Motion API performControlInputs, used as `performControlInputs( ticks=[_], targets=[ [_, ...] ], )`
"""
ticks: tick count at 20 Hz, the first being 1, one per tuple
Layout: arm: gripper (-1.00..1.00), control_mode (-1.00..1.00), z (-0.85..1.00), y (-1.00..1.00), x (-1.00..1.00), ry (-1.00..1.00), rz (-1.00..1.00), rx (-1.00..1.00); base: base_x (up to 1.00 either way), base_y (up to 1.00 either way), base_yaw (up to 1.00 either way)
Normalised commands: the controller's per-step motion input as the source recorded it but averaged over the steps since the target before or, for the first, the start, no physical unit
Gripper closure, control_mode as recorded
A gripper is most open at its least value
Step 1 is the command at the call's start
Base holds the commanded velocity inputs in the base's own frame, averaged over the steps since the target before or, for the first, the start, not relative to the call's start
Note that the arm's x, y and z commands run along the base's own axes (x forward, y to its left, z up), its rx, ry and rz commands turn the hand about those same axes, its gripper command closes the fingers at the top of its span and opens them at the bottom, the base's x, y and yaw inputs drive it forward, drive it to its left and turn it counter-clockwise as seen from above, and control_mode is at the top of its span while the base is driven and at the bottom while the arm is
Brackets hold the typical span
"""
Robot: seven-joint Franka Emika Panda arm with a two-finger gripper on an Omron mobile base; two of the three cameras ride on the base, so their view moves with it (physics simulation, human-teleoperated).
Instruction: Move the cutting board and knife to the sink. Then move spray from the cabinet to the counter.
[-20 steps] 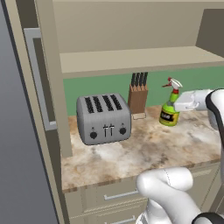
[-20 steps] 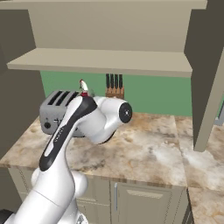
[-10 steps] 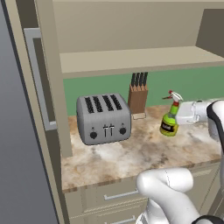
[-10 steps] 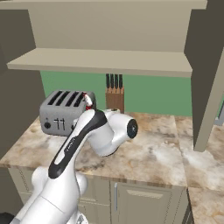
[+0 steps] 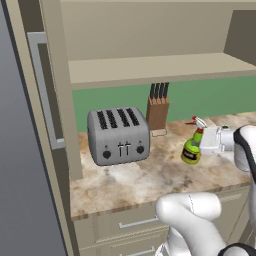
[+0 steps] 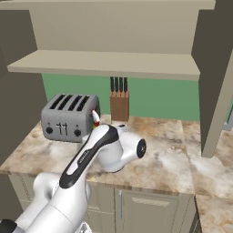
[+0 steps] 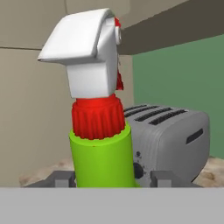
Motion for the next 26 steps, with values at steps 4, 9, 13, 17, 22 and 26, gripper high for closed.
performControlInputs(
  ticks=[4,9,13,17,22,26],
  targets=[
    [1.0,-1.0,-0.55,0.0,0.32,0.0,0.01,0.0,0.0,0.0,0.0],
    [1.0,-1.0,-0.52,-0.02,0.33,0.0,0.04,0.0,0.0,0.0,0.0],
    [1.0,-1.0,-0.49,-0.06,0.3,0.0,0.09,0.0,0.0,0.0,0.0],
    [1.0,-1.0,-0.47,0.0,0.26,0.0,0.08,0.0,0.0,0.0,0.0],
    [1.0,-1.0,-0.35,-0.02,0.25,0.0,0.06,0.0,0.0,0.0,0.0],
    [1.0,-1.0,-0.24,-0.04,0.22,0.0,0.04,-0.01,0.0,0.0,0.0]
  ],
)
